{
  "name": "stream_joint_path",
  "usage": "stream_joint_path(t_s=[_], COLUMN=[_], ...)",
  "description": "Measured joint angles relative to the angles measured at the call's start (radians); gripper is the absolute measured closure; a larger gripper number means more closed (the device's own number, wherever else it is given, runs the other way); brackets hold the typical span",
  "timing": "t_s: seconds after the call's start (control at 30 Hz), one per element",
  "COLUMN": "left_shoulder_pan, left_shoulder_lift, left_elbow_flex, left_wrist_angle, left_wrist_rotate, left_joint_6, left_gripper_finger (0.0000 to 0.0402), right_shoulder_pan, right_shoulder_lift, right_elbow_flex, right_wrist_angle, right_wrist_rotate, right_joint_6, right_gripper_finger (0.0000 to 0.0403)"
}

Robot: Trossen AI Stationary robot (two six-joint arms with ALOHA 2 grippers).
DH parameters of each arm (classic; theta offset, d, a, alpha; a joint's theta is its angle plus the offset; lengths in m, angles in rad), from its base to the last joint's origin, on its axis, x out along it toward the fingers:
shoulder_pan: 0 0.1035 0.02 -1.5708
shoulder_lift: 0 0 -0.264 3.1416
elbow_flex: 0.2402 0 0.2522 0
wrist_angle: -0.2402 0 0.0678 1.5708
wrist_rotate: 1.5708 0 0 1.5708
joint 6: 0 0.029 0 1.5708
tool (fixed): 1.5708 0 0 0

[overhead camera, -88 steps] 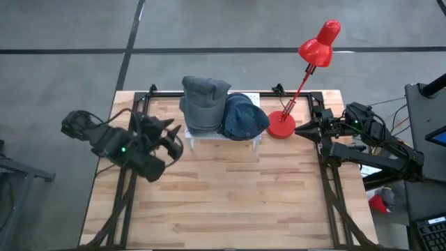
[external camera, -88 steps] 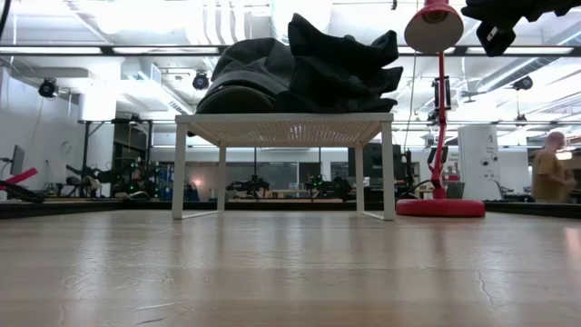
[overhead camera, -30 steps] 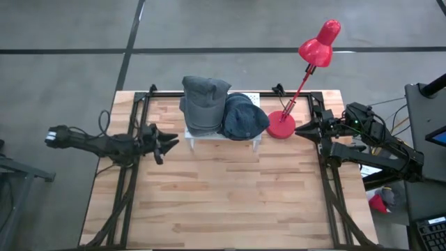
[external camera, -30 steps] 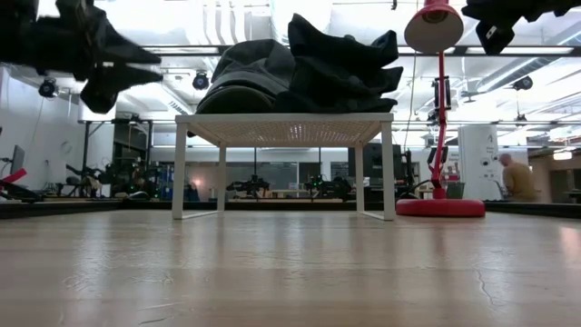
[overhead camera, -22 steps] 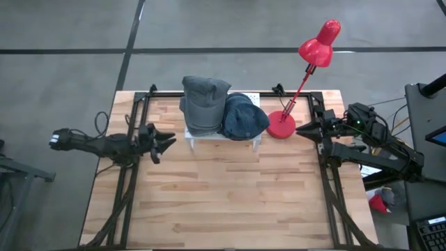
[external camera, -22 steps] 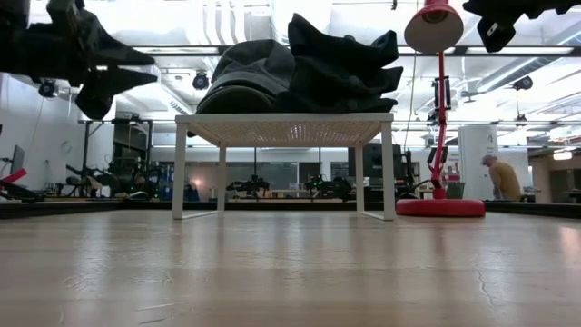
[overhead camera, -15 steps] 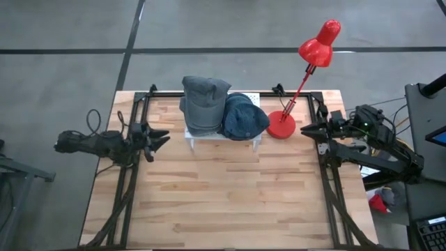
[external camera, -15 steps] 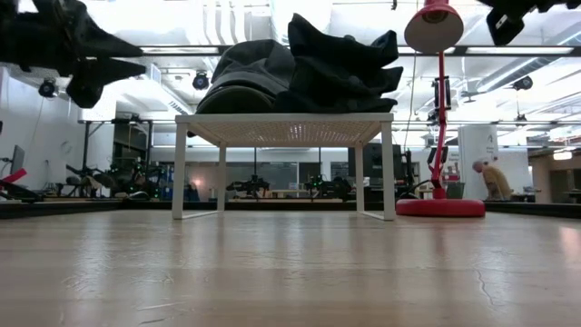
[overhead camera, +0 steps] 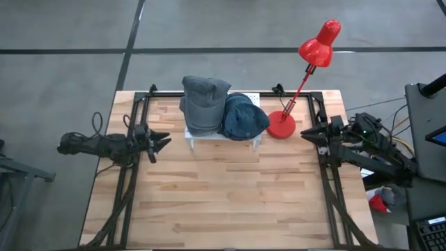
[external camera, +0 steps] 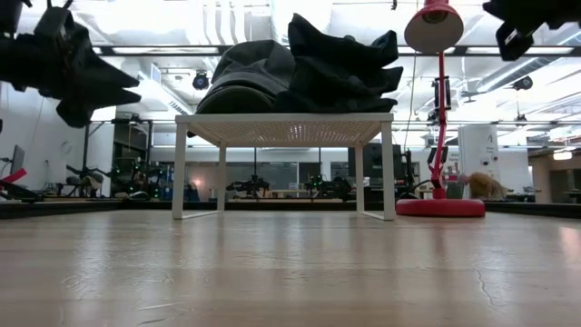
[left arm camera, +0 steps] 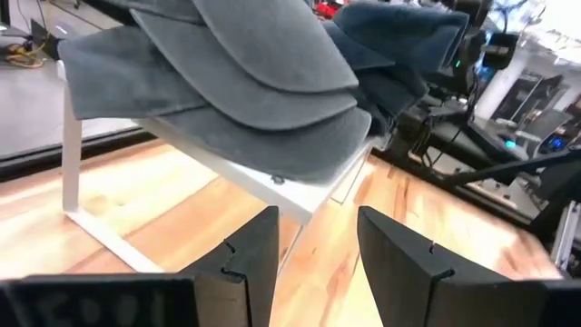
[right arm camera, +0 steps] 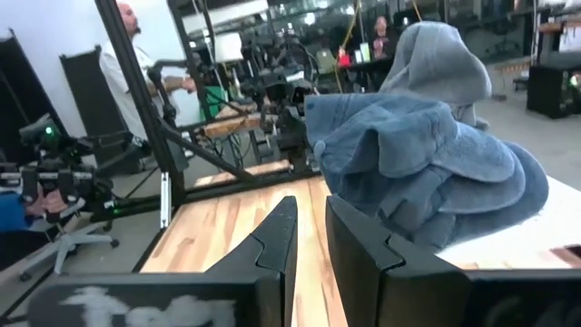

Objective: Pick & Place hat
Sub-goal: Return to Home Position

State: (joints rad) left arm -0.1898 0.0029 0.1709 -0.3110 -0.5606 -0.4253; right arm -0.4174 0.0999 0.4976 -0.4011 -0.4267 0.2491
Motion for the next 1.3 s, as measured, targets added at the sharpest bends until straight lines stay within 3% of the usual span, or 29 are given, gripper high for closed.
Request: stream_joint_path(t_s=[0.43,0.8,1.3], left_shoulder_pan=[-0.001,-0.001,-0.001], left_shoulder_lift=[0.000,0.000,0.000], left_elbow_flex=[-0.048,-0.048,-0.060], left_wrist_angle=[0.053,0.023,0.025], left_wrist_rotate=[-0.017,-0.076,-0.088], left_joint_6=[0.013,0.027,0.003], left_gripper_finger=[0.0250,0.0250,0.0250], right_shoulder_pan=[0.000,0.000,0.000], right_shoulder_lift=[-0.020,-0.021,-0.020], right_elbow_flex=[-0.306,-0.456,-0.488], right_wrist_angle=[0.383,0.623,0.644], right_wrist_rotate=[0.007,0.008,0.011], right_joint_6=[0.011,-0.041,-0.073], right_gripper_finger=[0.0344,0.0344,0.0344])
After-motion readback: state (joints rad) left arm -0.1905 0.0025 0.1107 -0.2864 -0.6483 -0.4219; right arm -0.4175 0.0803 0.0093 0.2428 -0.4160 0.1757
